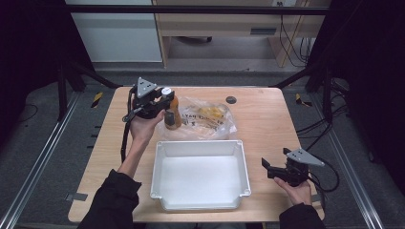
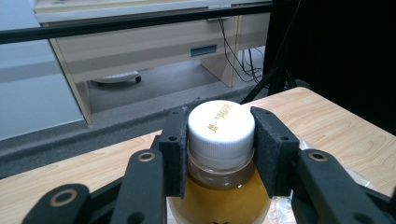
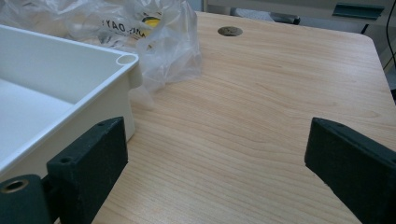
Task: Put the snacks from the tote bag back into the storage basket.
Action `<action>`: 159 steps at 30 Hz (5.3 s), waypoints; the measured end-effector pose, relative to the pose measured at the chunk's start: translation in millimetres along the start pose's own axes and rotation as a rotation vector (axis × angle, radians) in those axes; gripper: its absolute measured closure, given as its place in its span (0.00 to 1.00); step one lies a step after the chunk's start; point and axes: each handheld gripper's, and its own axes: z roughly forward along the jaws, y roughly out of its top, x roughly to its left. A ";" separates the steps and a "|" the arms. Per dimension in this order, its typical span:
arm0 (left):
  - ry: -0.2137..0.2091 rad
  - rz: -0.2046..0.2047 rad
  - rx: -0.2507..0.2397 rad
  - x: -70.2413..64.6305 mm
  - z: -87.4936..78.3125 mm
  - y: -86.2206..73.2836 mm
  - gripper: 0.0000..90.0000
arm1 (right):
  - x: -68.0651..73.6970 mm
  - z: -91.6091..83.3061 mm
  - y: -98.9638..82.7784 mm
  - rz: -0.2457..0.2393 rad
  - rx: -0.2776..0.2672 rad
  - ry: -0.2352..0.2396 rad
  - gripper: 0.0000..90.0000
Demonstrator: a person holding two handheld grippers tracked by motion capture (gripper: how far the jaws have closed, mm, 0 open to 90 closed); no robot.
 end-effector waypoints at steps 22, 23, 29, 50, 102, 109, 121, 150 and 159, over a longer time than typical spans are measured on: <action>-0.030 0.032 -0.042 -11.4 -34.0 25.1 0.66 | 0.3 -0.9 0.2 -0.003 -0.002 -0.002 0.07; -0.032 0.035 -0.043 -12.4 -36.2 25.7 0.66 | 0.4 -0.9 0.2 -0.002 -0.003 -0.002 0.07; -0.046 0.049 -0.054 -18.4 -50.8 27.1 0.66 | 0.5 -1.4 -0.1 -0.002 -0.002 -0.002 0.07; -0.127 0.086 -0.067 -43.6 -87.6 5.9 0.66 | 1.5 -2.8 -0.2 -0.008 -0.001 -0.004 0.08; -0.184 0.083 0.080 -50.9 -104.4 -104.6 0.66 | 2.3 -2.1 -1.2 -0.022 0.010 -0.009 0.09; -0.173 0.083 0.110 -48.8 -100.8 -114.6 0.66 | 2.4 -1.8 -1.2 -0.024 0.011 -0.010 0.09; -0.170 0.079 0.112 -46.5 -101.1 -116.1 0.66 | 2.7 -1.6 -1.1 -0.025 0.013 -0.010 0.09; -0.155 0.033 0.005 -44.4 -109.8 -114.4 0.38 | 1.6 -1.8 -1.0 -0.019 0.006 -0.010 0.08; -0.185 0.017 -0.018 -31.7 -116.9 -103.5 0.21 | 0.8 -2.6 -0.9 -0.007 0.005 -0.011 0.08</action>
